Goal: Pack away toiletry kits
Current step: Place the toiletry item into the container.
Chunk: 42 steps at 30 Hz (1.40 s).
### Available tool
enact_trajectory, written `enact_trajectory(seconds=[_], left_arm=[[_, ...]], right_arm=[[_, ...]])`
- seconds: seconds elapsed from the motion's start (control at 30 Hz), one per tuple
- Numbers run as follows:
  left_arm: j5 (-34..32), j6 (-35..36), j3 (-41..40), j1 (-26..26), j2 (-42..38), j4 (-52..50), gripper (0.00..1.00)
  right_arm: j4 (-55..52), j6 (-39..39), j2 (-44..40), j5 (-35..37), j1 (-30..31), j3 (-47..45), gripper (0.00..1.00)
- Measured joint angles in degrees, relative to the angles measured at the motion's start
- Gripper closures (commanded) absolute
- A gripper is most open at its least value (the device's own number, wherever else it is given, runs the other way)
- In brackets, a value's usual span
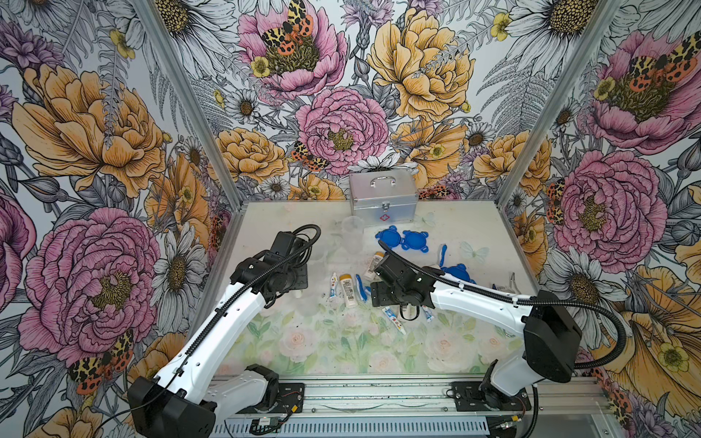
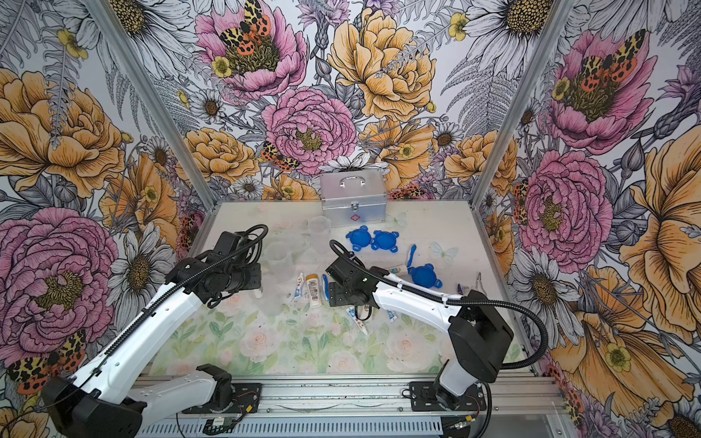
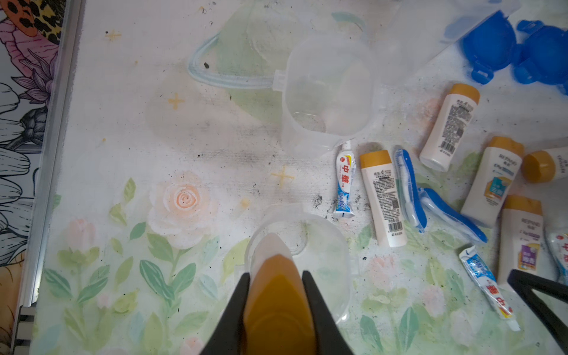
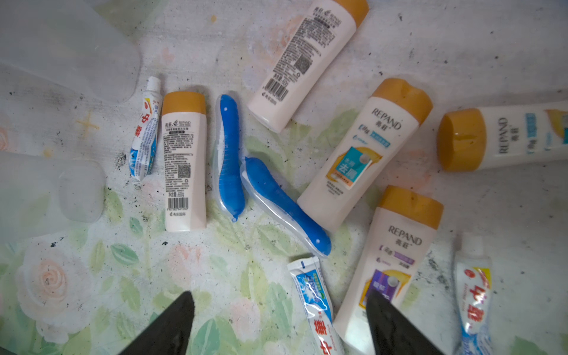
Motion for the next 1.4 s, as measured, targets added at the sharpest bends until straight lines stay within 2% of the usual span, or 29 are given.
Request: enact_trajectory(seconds=[0.1, 0.37, 0.5, 0.8, 1.0, 1.27, 1.4], left_arm=[[-0.3, -0.5, -2.3, -1.0, 0.0, 1.0, 0.99], [-0.4, -1.1, -5.6, -2.2, 0.0, 3.4, 0.86], [-0.4, -1.1, -6.3, -2.2, 0.0, 4.6, 0.85], [-0.4, -1.1, -7.9, -2.2, 0.3, 6.4, 0.77], [-0.3, -1.1, -8.9, -2.2, 0.3, 7.2, 0.74], [-0.2, -1.4, -10.3, -2.4, 0.3, 7.4, 0.69], [-0.2, -2.1, -10.7, -2.6, 0.3, 8.3, 0.69]], right_arm=[[0.2, 0.0, 0.9, 0.0, 0.0, 0.1, 0.16], [2.3, -0.1, 4.9, -0.7, 0.0, 1.4, 0.21], [3.1, 0.4, 4.9, -0.7, -0.5, 1.3, 0.22], [2.9, 5.6, -4.6, 0.9, -3.8, -9.4, 0.27], [0.2, 8.0, -5.2, 2.5, -3.9, -12.1, 0.28], [-0.2, 7.6, 0.9, 3.5, -4.0, -11.8, 0.3], [-0.4, 6.4, 4.3, 3.9, -4.0, -10.3, 0.36]])
